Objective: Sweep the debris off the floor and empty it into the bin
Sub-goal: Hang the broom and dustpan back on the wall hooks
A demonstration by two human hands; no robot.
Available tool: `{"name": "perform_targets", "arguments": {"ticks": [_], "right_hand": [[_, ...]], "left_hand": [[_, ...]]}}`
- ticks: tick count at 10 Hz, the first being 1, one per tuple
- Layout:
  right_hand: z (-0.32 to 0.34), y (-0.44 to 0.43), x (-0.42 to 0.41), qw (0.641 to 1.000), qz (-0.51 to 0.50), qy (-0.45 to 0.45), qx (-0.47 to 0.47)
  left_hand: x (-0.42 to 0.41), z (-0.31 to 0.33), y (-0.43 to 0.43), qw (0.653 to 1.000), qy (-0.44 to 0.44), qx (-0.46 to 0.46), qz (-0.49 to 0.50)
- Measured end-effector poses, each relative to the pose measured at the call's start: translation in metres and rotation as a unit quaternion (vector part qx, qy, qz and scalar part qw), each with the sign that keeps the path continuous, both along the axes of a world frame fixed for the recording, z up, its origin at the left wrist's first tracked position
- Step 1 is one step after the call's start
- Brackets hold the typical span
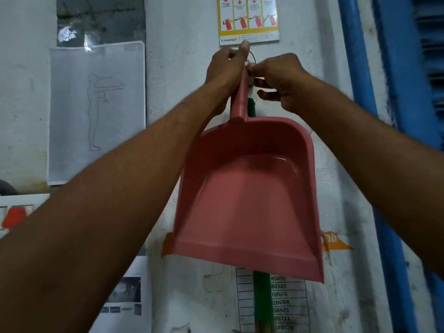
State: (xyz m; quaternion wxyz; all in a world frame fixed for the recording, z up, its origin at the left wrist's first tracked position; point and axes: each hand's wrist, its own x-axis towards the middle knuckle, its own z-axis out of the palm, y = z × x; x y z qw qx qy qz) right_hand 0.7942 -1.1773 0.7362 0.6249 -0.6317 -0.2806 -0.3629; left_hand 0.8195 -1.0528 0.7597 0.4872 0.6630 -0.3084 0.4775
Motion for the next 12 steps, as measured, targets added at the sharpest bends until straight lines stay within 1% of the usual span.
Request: {"name": "perform_targets", "arguments": {"ticks": [1, 2, 3, 4, 5, 6, 7, 8, 9, 10, 11, 12], "right_hand": [[0.005, -0.003, 0.000, 1.000, -0.017, 0.002, -0.014], [0.013, -0.003, 0.004, 0.999, -0.020, 0.015, -0.023], [0.018, 0.002, 0.007, 0.999, -0.034, 0.023, -0.010], [0.023, 0.006, 0.013, 0.997, -0.058, 0.043, 0.019], [0.026, 0.006, 0.013, 0.995, -0.086, 0.051, -0.012], [0.030, 0.005, 0.013, 0.989, -0.128, 0.065, -0.044], [0.027, 0.004, 0.017, 0.989, -0.104, 0.102, -0.020], [0.017, 0.005, 0.029, 0.987, -0.074, 0.141, -0.006], [0.013, 0.005, 0.031, 0.985, -0.116, 0.128, -0.022], [0.008, 0.006, 0.027, 0.970, -0.186, 0.114, -0.107], [-0.001, 0.008, 0.016, 0.961, -0.215, 0.103, -0.138], [-0.013, 0.012, -0.013, 0.935, -0.333, 0.026, -0.121]], "left_hand": [[0.001, -0.002, 0.002, 1.000, 0.015, -0.010, -0.021], [0.009, 0.000, 0.004, 0.999, -0.031, -0.025, 0.026], [0.014, 0.003, 0.002, 0.995, -0.058, -0.053, 0.056], [0.025, 0.010, -0.005, 0.995, -0.030, -0.073, 0.066], [0.027, 0.013, -0.007, 0.996, 0.010, -0.081, 0.036], [0.031, 0.016, -0.005, 0.993, 0.071, -0.099, -0.007], [0.035, 0.013, -0.005, 0.990, 0.078, -0.116, -0.001], [0.038, 0.006, -0.006, 0.991, 0.052, -0.119, 0.025], [0.036, -0.002, -0.004, 0.992, 0.043, -0.101, 0.065], [0.033, -0.015, 0.004, 0.989, 0.075, -0.074, 0.103], [0.026, -0.032, 0.016, 0.987, 0.096, -0.046, 0.123], [0.008, -0.056, 0.039, 0.985, 0.072, 0.001, 0.156]]}}
